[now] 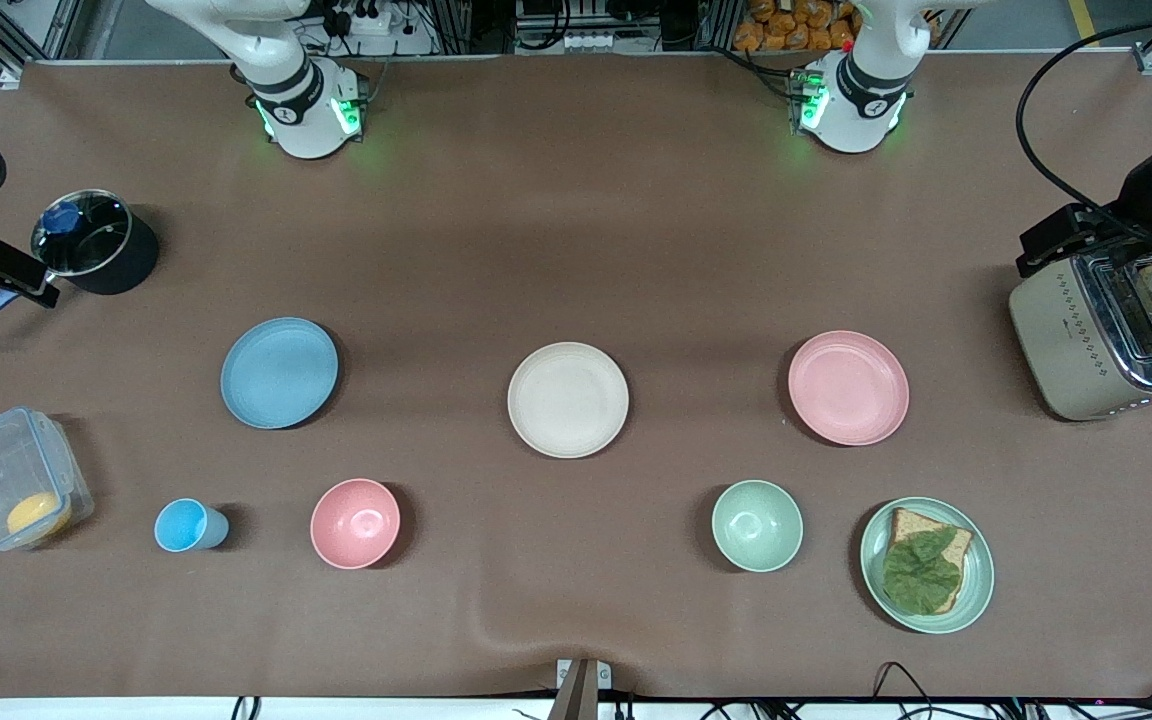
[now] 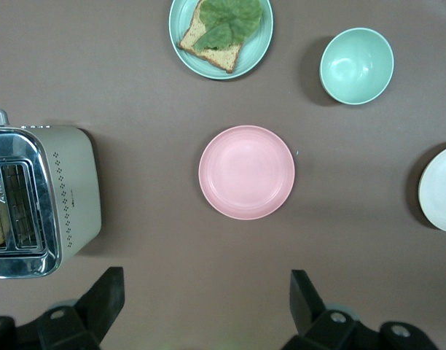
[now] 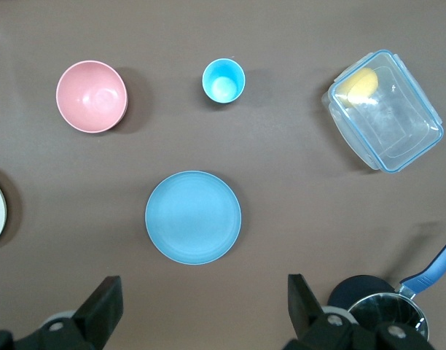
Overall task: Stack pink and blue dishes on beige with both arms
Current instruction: 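Move the left gripper down to the pink plate's rim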
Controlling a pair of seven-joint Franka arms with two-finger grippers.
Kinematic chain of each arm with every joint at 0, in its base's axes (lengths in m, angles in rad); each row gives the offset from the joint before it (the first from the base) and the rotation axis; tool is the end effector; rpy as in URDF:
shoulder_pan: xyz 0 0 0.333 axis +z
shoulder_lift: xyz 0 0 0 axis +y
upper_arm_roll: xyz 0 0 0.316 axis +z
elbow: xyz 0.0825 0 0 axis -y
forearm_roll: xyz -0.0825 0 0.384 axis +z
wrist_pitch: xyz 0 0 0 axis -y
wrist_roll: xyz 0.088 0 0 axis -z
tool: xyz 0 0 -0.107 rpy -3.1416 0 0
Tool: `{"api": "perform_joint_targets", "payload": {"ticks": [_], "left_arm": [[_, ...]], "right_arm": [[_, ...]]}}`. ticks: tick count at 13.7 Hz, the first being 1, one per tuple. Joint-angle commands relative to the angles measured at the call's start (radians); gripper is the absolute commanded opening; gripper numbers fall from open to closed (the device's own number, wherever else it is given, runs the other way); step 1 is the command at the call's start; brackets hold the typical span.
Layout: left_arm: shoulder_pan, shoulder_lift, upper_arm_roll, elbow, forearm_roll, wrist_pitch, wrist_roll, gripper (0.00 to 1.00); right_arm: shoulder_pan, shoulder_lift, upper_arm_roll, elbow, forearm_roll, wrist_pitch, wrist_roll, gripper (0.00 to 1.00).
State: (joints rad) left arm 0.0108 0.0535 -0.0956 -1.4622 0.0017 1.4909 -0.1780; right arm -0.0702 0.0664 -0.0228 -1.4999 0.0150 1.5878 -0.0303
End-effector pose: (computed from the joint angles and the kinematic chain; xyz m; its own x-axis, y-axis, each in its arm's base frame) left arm 0.5615 -0.0459 0.6386 0.9953 0.0932 -0.0248 0.0932 -0.9956 -0.0010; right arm 0.5749 -0.0516 0.6220 0.9978 -0.0628 0.0219 -0.0625 -0.9980 -0.0128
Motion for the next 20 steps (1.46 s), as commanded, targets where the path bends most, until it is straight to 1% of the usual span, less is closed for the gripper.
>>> {"api": "perform_joint_targets", "payload": {"ticks": [1,3,4,5,6,8,10,11,12,14,16,18,19,20], "left_arm": [[-0.002,-0.009,0.016,0.006,-0.011,-0.023,0.025,1.0],[0.0,-0.001,0.017,0.005,0.023,-0.021,0.025,1.0],[0.0,0.018,0.013,-0.007,0.037,-0.018,0.037,1.0],[0.003,0.038,0.014,-0.035,0.031,-0.003,0.043,1.0],[0.026,0.042,0.014,-0.102,0.031,0.07,0.043,1.0],[0.041,0.031,0.014,-0.33,0.031,0.333,0.043,1.0],[0.06,0.048,0.014,-0.519,0.034,0.599,0.042,1.0],[0.064,0.064,0.014,-0.6,0.032,0.728,0.029,1.0],[0.064,0.103,0.014,-0.656,0.034,0.831,0.028,1.0],[0.08,0.198,0.016,-0.717,0.034,0.98,0.028,1.0],[0.093,0.264,0.014,-0.762,0.034,1.1,0.026,1.0],[0.095,0.316,0.014,-0.78,0.034,1.166,0.028,1.0],[0.097,0.324,0.014,-0.787,0.034,1.175,0.028,1.0],[0.097,0.324,0.014,-0.79,0.034,1.175,0.028,0.91]], "right_arm": [[-0.008,-0.005,0.006,-0.005,0.02,0.017,0.02,1.0],[-0.013,-0.007,0.004,-0.005,0.028,0.015,0.02,1.0],[-0.011,-0.007,0.004,-0.005,0.028,0.014,0.02,1.0],[-0.013,-0.007,0.004,-0.005,0.028,0.014,0.02,1.0],[-0.011,-0.007,0.004,-0.005,0.028,0.012,0.02,1.0],[-0.013,-0.007,0.004,-0.005,0.028,0.009,0.02,1.0],[-0.013,-0.008,0.004,-0.003,0.028,-0.005,0.021,1.0],[-0.01,-0.011,0.004,-0.002,0.028,-0.038,0.02,1.0],[-0.011,-0.014,0.004,0.001,0.028,-0.058,0.02,1.0],[-0.019,-0.007,0.001,0.001,0.028,-0.065,0.007,1.0],[-0.022,0.013,0.0,0.001,0.028,-0.055,0.007,1.0],[-0.023,0.083,0.0,0.013,0.01,-0.045,0.006,1.0],[-0.023,0.131,0.0,0.016,0.02,-0.014,0.004,1.0],[-0.01,0.183,-0.002,0.017,0.007,0.0,0.004,1.0]]}}
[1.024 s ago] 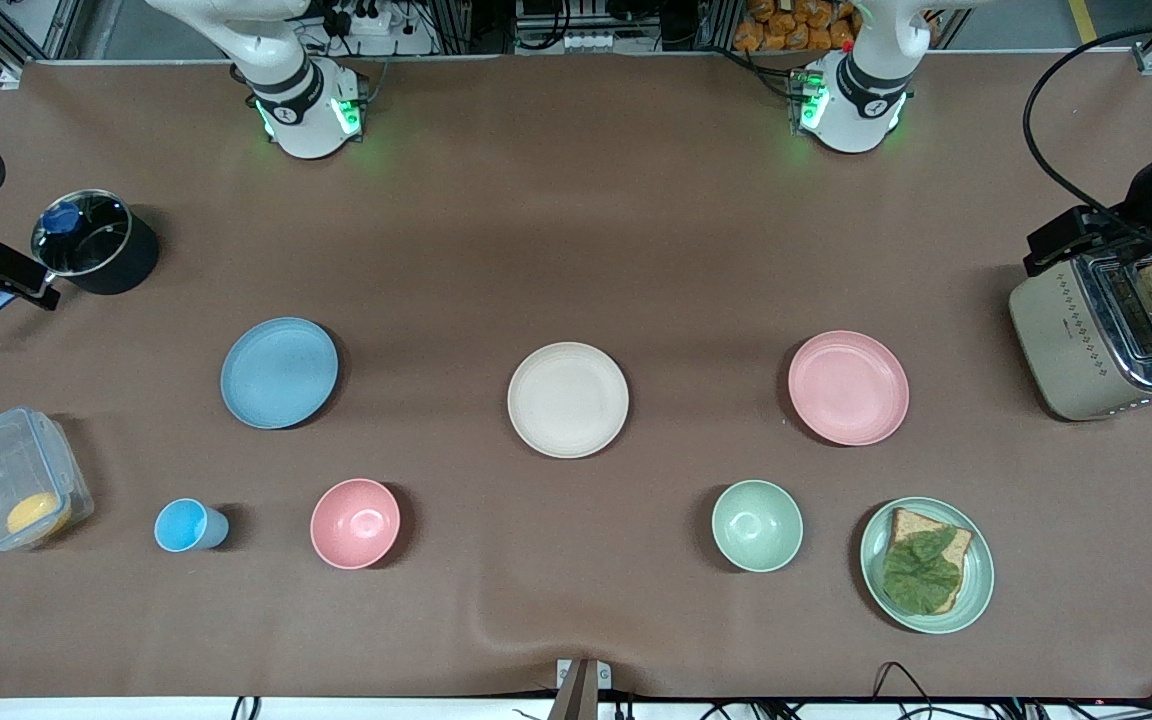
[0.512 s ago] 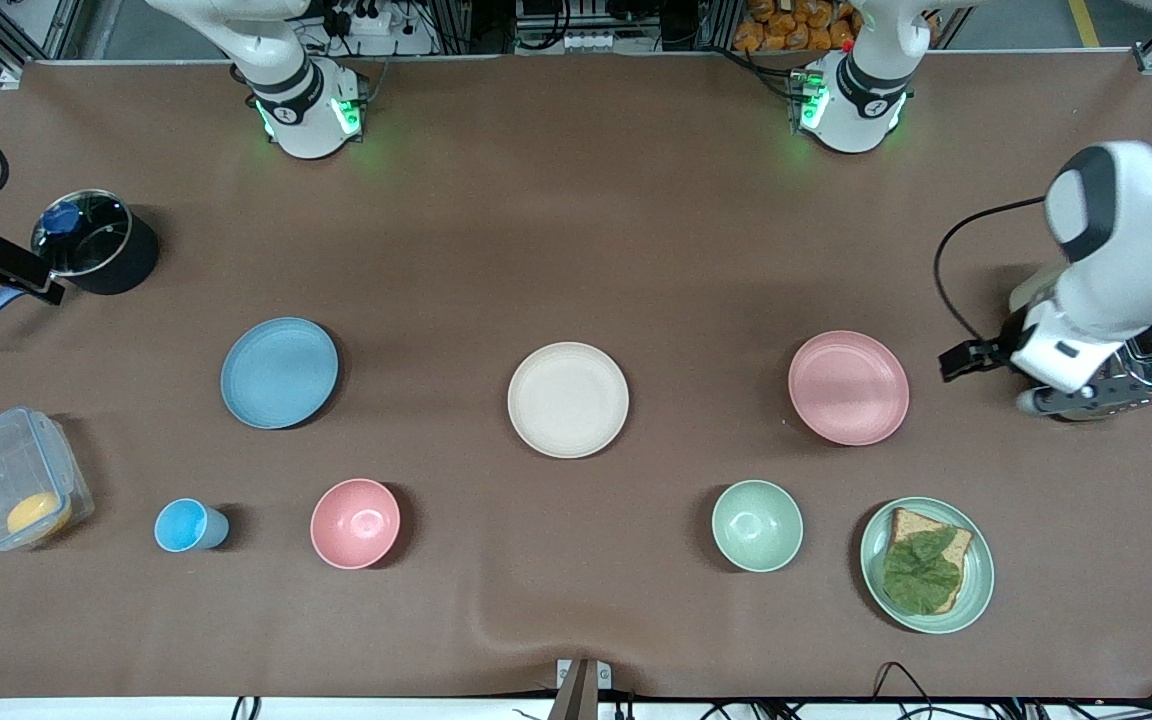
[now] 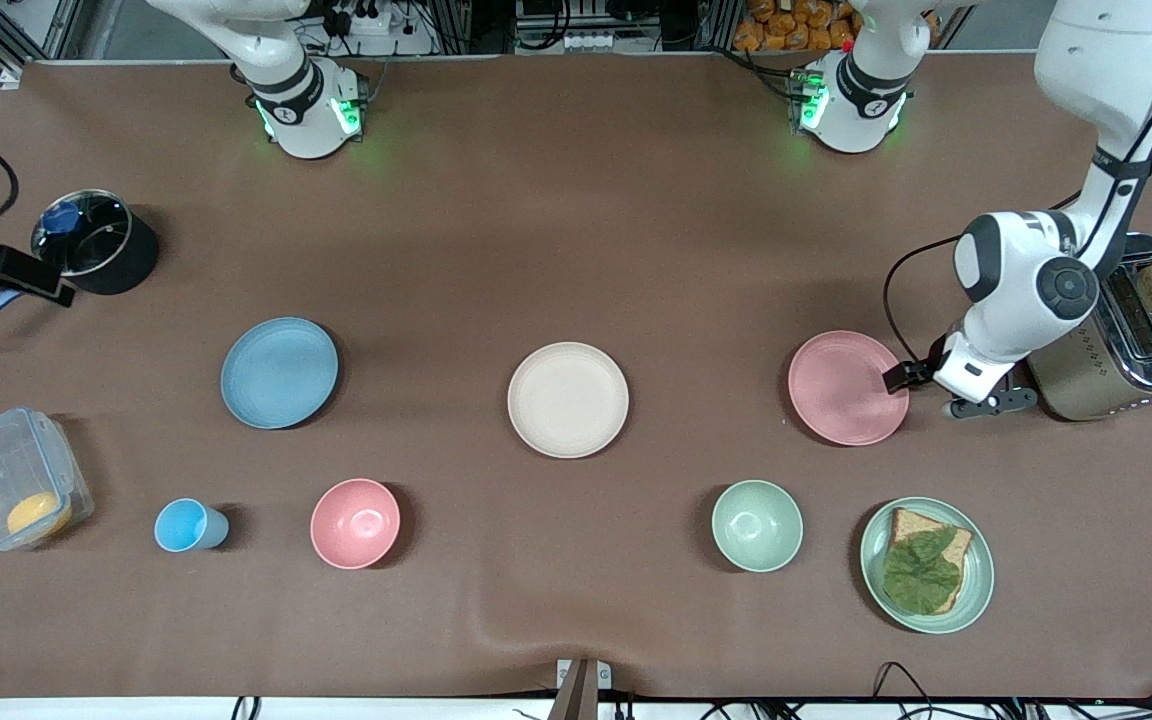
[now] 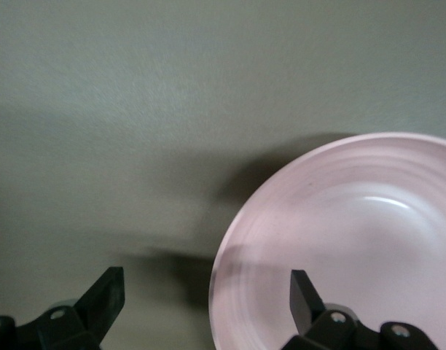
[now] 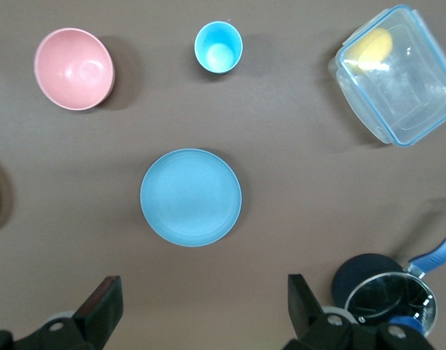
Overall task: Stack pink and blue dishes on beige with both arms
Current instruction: 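Grasp the pink plate with the left gripper while the right gripper reaches blue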
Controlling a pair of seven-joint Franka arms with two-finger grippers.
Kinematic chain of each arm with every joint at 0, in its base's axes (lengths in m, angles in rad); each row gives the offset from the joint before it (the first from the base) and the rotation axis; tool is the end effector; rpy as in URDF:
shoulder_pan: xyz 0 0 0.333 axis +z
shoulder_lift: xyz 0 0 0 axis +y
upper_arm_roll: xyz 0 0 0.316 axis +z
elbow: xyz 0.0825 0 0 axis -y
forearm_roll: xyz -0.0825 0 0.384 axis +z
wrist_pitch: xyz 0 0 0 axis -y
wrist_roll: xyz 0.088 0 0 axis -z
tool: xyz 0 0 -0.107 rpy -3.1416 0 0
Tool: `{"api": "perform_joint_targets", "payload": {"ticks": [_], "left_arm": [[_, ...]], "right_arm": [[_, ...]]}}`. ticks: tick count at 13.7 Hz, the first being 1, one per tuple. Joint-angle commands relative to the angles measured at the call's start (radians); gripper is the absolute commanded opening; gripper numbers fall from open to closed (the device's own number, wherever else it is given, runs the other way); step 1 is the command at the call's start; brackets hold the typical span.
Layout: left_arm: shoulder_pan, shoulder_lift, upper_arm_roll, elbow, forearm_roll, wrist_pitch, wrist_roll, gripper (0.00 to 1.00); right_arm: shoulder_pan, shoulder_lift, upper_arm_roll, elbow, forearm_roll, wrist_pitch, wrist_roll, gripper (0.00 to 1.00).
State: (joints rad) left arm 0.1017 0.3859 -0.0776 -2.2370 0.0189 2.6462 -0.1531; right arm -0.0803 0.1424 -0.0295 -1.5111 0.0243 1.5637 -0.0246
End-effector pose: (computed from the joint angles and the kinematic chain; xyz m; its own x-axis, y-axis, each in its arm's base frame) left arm 0.5479 0.0119 0.1978 0.9859 0.1662 0.0214 0.1657 -0.9859 0.0233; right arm 0.5909 -0.0613 0.5702 0.9924 -0.0846 -0.0891 -0.0869 -0.9960 -0.0222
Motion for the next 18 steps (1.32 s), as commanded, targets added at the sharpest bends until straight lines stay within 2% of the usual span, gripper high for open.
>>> {"api": "perform_joint_targets", "payload": {"ticks": [1,2,4,5,7,11,14,15,18], "left_arm": [[0.006,-0.007,-0.004,-0.018,0.016,0.02,0.003,0.69],[0.006,-0.002,-0.004,-0.018,0.016,0.02,0.001,0.46],[0.006,0.01,-0.004,-0.018,0.016,0.021,0.001,0.08],[0.006,0.01,-0.004,-0.018,0.016,0.021,-0.003,0.0],[0.004,0.008,-0.007,-0.016,0.016,0.021,-0.005,0.0],[0.001,-0.054,-0.017,-0.015,0.015,0.018,-0.002,0.0],[0.003,-0.111,-0.068,-0.003,0.009,0.011,0.0,0.0],[-0.005,-0.13,-0.1,0.007,0.004,0.0,-0.006,0.0],[-0.022,-0.122,-0.252,0.137,0.003,-0.127,-0.112,0.0]], "right_arm": [[-0.003,0.136,0.005,0.022,-0.023,0.041,0.0,1.0],[-0.012,0.178,0.006,0.019,-0.041,0.077,0.0,1.0],[-0.019,0.207,0.005,-0.007,-0.044,0.107,0.0,1.0],[-0.019,0.207,0.005,-0.044,-0.044,0.145,0.0,1.0],[-0.019,0.194,0.005,-0.124,-0.043,0.212,0.008,1.0],[-0.021,0.218,0.005,-0.155,-0.041,0.243,0.026,1.0],[-0.03,0.24,0.005,-0.21,-0.04,0.315,0.029,1.0],[-0.032,0.24,0.005,-0.243,-0.037,0.353,0.029,1.0],[-0.045,0.241,0.006,-0.339,-0.035,0.501,0.028,1.0]]}}
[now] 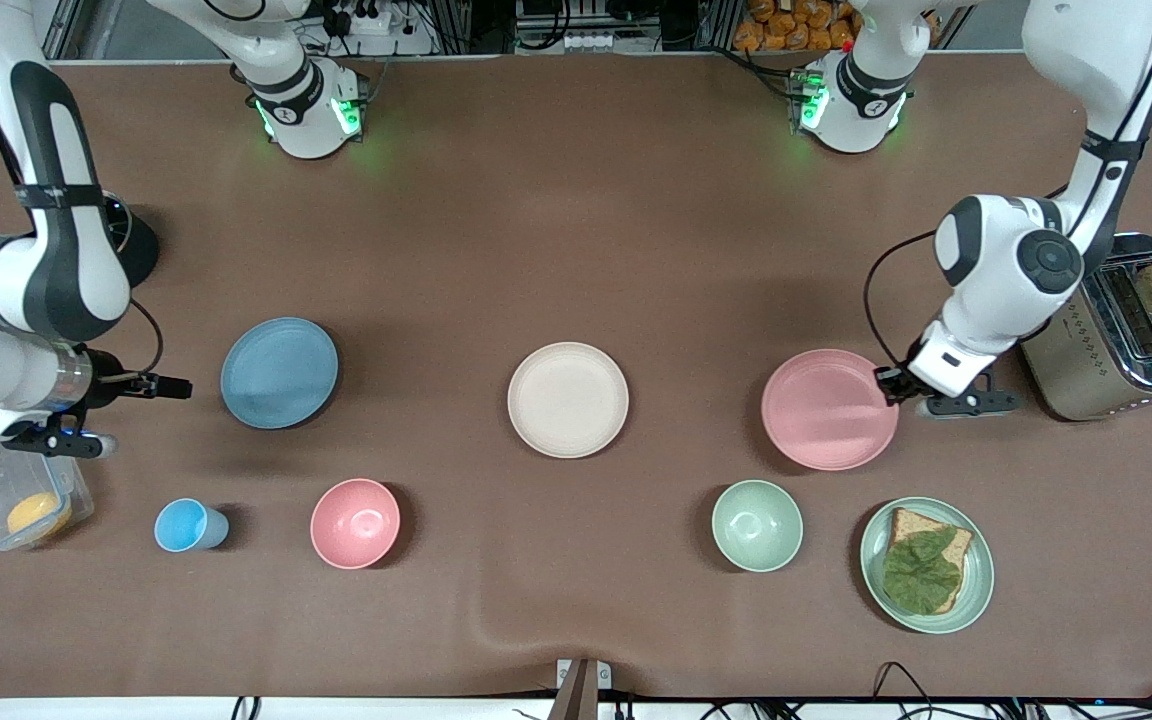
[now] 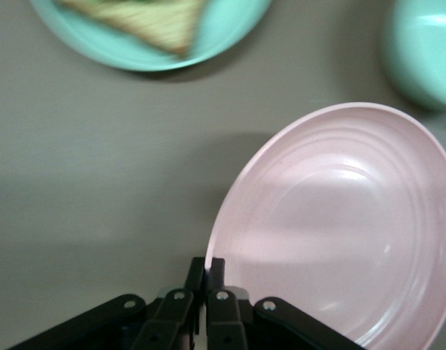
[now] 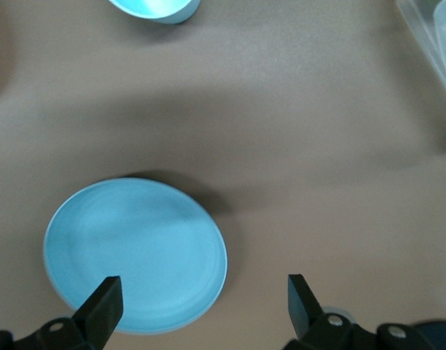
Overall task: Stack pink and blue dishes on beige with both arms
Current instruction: 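Grasp the pink plate with the left gripper while the right gripper reaches blue, then carry the pink plate onto the beige plate with the left gripper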
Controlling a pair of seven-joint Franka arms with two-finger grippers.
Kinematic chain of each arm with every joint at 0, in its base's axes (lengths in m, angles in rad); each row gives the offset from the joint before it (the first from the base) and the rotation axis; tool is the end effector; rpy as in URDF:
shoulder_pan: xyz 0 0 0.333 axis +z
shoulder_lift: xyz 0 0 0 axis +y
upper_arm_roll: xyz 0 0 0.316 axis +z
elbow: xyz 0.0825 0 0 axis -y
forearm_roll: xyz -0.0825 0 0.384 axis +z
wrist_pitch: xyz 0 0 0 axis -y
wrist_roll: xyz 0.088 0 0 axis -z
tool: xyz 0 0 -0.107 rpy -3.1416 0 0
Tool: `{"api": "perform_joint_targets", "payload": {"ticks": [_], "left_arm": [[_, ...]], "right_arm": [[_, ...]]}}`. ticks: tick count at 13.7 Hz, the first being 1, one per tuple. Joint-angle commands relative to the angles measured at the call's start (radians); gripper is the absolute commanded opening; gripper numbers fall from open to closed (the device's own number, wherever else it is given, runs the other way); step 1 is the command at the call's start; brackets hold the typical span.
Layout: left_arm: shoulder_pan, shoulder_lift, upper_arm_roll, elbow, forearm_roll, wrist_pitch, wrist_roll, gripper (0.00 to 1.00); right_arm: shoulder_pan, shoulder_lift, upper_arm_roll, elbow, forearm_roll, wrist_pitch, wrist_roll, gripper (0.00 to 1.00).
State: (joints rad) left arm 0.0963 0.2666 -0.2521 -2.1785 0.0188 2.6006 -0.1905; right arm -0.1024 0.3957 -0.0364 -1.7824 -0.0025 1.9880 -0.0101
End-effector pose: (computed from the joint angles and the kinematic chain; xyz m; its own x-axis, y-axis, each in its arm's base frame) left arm 0.5696 -0.0879 0.2871 0.9879 0.0393 0.1503 0.0269 -0.9961 0.0835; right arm 0.6207 -0.0853 0.3198 0.9740 -0.1247 -0.1889 -0.1243 -0.9921 0.0142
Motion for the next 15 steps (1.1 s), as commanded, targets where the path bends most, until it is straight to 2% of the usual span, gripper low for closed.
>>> {"api": "perform_joint_targets", "payload": {"ticks": [1,4,8,11,12,13,14,15], "left_arm": [[-0.047,0.028,-0.111,0.132,0.004,-0.12,-0.178,0.0],[-0.223,0.13,-0.111,0.253,0.018,-0.159,-0.433,0.0],[-0.343,0.235,-0.111,0.333,0.035,-0.157,-0.584,0.0],[-0.397,0.282,-0.108,0.347,0.078,-0.154,-0.661,0.0],[-0.401,0.293,-0.11,0.351,0.093,-0.152,-0.679,0.0],[-0.409,0.316,-0.108,0.374,0.105,-0.152,-0.685,0.0],[-0.414,0.344,-0.108,0.396,0.105,-0.152,-0.685,0.0],[-0.427,0.362,-0.108,0.419,0.105,-0.152,-0.687,0.0]], "right_arm": [[-0.026,-0.008,0.013,-0.1,-0.005,0.116,0.013,1.0],[-0.023,-0.001,0.013,-0.239,-0.001,0.276,0.015,1.0],[-0.025,0.014,0.015,-0.302,0.009,0.298,0.015,1.0],[-0.028,0.048,0.015,-0.325,0.016,0.298,0.015,1.0],[-0.028,0.058,0.015,-0.331,0.016,0.298,0.015,0.85],[-0.029,0.064,0.015,-0.334,0.016,0.298,0.01,0.43],[-0.037,0.069,0.016,-0.335,0.016,0.298,0.004,0.05],[-0.039,0.074,0.016,-0.335,0.018,0.298,0.002,0.0]]}}
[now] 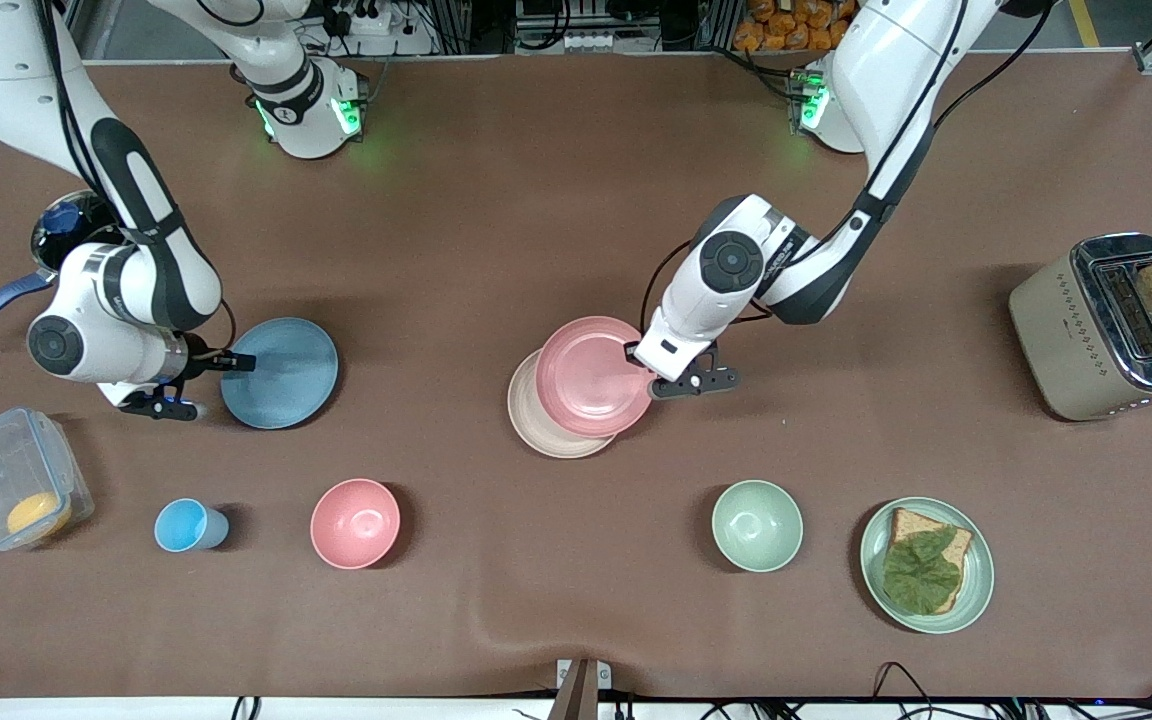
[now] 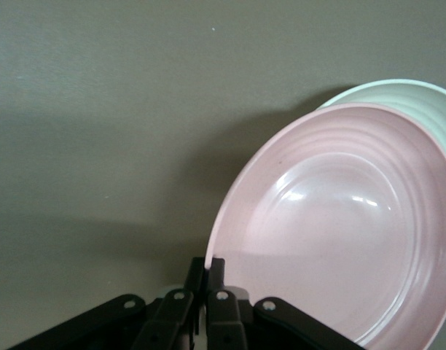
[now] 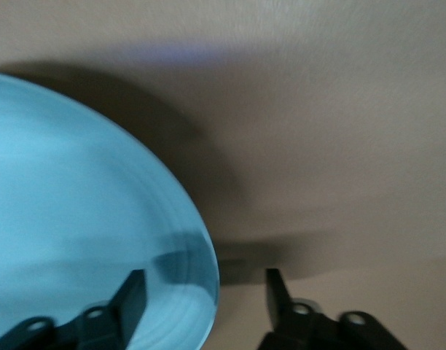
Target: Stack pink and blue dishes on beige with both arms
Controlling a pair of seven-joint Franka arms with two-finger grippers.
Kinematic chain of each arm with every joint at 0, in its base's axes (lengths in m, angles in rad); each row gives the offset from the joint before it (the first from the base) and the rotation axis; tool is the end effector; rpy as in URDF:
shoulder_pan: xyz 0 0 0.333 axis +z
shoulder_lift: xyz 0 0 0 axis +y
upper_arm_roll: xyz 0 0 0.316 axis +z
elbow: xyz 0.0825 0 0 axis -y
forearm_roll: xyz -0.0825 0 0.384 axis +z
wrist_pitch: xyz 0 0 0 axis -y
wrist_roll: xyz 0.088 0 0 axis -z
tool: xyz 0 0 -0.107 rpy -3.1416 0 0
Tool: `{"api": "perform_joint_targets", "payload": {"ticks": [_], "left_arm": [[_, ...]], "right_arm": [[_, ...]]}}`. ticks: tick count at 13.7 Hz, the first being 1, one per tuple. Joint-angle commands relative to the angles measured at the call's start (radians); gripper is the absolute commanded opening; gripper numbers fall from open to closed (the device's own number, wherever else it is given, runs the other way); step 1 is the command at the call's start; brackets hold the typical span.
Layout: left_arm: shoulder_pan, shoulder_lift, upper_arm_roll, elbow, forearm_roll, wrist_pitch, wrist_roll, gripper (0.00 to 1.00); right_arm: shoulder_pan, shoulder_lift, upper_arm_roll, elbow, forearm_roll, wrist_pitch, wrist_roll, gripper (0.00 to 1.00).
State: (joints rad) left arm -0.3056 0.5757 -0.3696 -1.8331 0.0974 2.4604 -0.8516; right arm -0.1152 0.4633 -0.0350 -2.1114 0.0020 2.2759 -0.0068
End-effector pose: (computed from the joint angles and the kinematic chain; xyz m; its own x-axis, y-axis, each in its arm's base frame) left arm 0.5235 -0.3959 0.2430 0.9859 0.1635 -0.0359 0.1671 -0.9735 0.1560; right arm 0.5373 -0.0818 0.1712 0.9456 -0.1386 -0.2942 -0.1412 -0.9899 0.0126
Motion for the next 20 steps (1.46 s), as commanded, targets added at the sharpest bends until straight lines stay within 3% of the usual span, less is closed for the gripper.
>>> {"api": "perform_joint_targets", "payload": {"ticks": [1,5,12,13,14,17,20], "left_arm": [[-0.033,0.061,0.011,0.089,0.027,-0.012,-0.038,0.0],[-0.05,0.107,0.011,0.141,0.033,-0.011,-0.052,0.0],[-0.063,0.133,0.018,0.17,0.044,-0.008,-0.066,0.01],[-0.063,0.136,0.018,0.182,0.045,-0.008,-0.067,0.38],[-0.061,0.128,0.021,0.184,0.047,-0.008,-0.07,0.99],[-0.035,0.043,0.06,0.179,0.077,-0.035,-0.075,1.0],[0.043,-0.101,0.07,0.184,0.139,-0.17,-0.063,1.0]], "right_arm": [[-0.026,0.008,0.015,-0.005,0.013,0.01,-0.001,0.0],[-0.014,-0.031,0.02,-0.004,0.012,-0.004,-0.002,0.0],[-0.001,-0.17,0.041,0.011,0.012,-0.183,-0.005,0.0],[0.0,-0.185,0.043,0.027,0.012,-0.214,-0.005,0.0],[0.003,-0.193,0.044,0.048,0.013,-0.257,-0.005,0.0],[0.003,-0.216,0.044,0.1,0.097,-0.373,-0.021,0.0],[0.006,-0.224,0.044,0.154,0.141,-0.487,-0.025,0.0]]}}
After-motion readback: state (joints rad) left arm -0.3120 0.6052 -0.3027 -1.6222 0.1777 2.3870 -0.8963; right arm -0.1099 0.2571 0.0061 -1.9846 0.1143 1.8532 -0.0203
